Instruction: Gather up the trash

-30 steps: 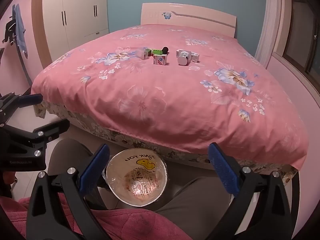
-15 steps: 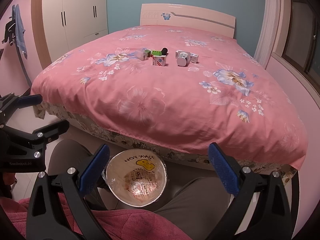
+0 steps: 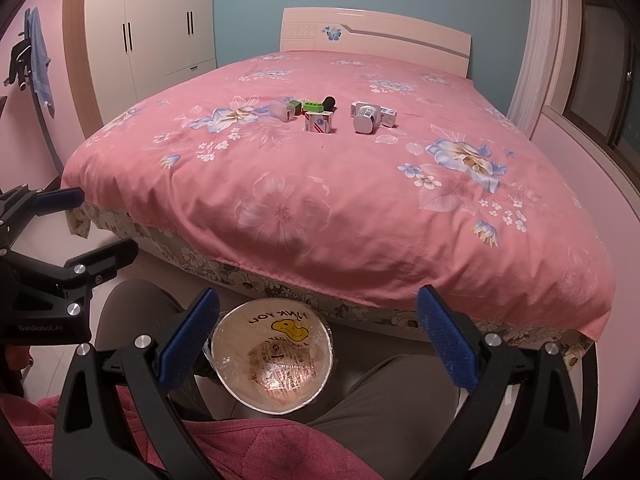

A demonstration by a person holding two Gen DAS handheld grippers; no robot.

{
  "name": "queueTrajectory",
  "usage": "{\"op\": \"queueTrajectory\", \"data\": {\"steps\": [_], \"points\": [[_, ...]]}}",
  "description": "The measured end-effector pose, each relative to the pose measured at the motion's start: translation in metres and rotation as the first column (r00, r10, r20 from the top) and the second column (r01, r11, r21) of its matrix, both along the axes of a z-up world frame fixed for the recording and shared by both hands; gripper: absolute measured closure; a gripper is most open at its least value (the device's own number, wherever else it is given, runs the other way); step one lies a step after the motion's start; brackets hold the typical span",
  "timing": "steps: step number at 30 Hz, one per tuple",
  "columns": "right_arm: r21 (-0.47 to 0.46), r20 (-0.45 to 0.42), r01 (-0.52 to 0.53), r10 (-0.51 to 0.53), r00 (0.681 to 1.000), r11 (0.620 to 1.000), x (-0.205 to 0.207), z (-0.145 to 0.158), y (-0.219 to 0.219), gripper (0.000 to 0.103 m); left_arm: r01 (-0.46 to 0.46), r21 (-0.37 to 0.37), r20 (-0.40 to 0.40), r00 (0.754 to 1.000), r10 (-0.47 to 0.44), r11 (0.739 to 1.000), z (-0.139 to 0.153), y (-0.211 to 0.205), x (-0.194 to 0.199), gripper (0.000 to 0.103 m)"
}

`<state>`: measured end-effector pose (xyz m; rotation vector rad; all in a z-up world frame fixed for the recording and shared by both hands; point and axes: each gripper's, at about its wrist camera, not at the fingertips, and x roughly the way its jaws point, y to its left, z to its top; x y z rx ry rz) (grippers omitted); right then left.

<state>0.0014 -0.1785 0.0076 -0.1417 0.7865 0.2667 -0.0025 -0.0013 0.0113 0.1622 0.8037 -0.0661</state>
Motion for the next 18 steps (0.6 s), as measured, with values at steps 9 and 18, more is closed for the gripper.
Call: {"op": "queueTrajectory", "data": {"steps": [9, 18], "points": [[-0.002, 0.001, 0.001, -0.001, 1.0, 1.0, -0.0002, -0.0005, -0.0015, 0.007, -0.001, -0.002, -0.001, 1.0, 0.001, 1.0, 0.0003, 0.0003, 0.0004, 0.003], [-0.004, 0.0, 0.002, -0.002, 1.0, 1.0, -0.0003, -0.0012, 0.0003, 0.007, -0.001, -0.002, 0.0, 1.0, 0.001, 1.0, 0.0001, 0.0002, 0.0, 0.003]]}}
